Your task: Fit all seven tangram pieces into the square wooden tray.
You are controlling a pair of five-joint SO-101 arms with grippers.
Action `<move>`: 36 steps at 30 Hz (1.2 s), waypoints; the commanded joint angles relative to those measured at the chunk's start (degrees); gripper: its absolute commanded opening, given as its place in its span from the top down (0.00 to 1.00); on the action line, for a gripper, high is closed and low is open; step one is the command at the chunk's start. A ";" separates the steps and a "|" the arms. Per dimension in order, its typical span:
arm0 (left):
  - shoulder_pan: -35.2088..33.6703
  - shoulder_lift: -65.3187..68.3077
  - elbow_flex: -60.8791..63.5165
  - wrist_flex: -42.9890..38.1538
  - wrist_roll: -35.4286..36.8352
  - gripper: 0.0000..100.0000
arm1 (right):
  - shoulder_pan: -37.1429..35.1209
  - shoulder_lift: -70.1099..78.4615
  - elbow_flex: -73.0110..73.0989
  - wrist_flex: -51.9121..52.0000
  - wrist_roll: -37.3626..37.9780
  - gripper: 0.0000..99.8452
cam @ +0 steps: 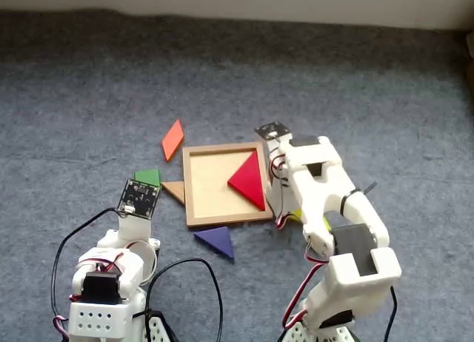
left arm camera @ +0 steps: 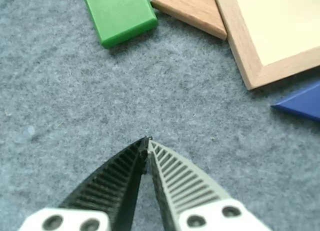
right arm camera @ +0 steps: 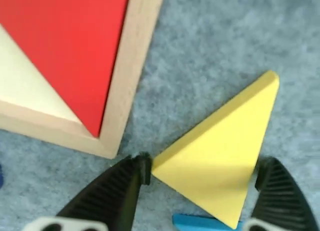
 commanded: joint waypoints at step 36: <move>-0.22 -1.63 1.10 0.44 0.44 1.00 | 2.33 -0.22 -3.82 1.63 -0.44 0.69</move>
